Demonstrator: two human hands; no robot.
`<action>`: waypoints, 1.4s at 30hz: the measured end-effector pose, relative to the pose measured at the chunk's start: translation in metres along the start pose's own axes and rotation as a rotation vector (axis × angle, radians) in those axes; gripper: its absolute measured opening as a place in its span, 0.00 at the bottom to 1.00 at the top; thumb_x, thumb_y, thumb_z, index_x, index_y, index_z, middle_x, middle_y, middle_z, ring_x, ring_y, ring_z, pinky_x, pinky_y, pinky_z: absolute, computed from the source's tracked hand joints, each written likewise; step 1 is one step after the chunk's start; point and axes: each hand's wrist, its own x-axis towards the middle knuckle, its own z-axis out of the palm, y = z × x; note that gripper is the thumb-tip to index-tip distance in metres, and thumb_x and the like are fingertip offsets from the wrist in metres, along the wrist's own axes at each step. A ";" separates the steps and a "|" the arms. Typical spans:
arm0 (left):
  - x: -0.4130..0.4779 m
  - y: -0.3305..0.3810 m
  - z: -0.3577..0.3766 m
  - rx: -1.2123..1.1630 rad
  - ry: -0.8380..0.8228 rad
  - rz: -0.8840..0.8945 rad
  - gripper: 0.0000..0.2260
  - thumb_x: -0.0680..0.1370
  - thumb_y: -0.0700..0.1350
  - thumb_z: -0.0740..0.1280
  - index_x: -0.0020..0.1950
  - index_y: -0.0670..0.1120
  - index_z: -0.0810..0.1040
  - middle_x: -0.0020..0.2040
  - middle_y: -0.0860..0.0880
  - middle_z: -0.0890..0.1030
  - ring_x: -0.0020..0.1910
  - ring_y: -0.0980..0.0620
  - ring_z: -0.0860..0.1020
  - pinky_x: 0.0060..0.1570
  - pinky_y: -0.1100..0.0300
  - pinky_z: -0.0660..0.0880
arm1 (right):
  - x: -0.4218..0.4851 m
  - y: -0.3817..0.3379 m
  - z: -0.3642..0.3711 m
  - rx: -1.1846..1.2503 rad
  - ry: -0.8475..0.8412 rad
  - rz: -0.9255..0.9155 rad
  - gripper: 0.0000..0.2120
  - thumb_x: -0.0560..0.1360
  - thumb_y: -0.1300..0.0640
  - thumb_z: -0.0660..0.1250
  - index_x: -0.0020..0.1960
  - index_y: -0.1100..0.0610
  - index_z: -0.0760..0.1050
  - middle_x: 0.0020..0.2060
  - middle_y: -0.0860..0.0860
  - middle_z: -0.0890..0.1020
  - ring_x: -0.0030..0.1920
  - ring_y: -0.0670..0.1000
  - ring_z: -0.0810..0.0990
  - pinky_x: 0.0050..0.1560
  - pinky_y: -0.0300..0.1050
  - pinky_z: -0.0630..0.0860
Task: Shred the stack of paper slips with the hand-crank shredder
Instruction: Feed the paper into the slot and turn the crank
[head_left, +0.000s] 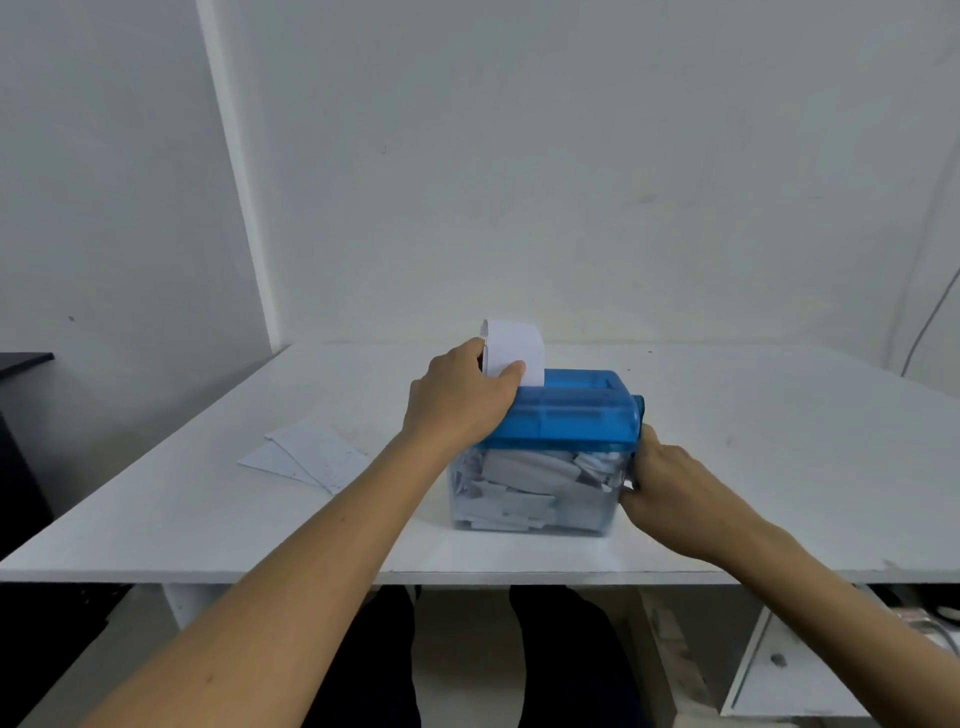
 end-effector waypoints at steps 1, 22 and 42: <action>0.000 0.000 0.000 0.015 0.002 -0.004 0.15 0.79 0.61 0.64 0.52 0.50 0.75 0.51 0.53 0.81 0.49 0.47 0.79 0.53 0.46 0.78 | -0.001 -0.002 -0.003 -0.001 -0.006 0.016 0.11 0.78 0.55 0.63 0.58 0.51 0.65 0.47 0.47 0.79 0.43 0.50 0.79 0.47 0.51 0.81; 0.002 -0.005 0.000 -0.256 0.018 0.044 0.07 0.78 0.53 0.70 0.48 0.51 0.79 0.47 0.56 0.82 0.48 0.52 0.80 0.52 0.47 0.78 | 0.034 -0.085 -0.106 0.153 -0.048 -0.003 0.26 0.76 0.42 0.69 0.67 0.57 0.76 0.64 0.52 0.79 0.59 0.51 0.77 0.60 0.46 0.72; 0.002 -0.002 -0.001 -0.319 -0.016 -0.011 0.14 0.85 0.52 0.60 0.51 0.44 0.79 0.45 0.51 0.80 0.45 0.53 0.77 0.43 0.65 0.74 | 0.071 -0.091 -0.069 0.569 0.132 0.031 0.10 0.75 0.56 0.75 0.55 0.55 0.79 0.45 0.48 0.84 0.42 0.45 0.80 0.37 0.36 0.69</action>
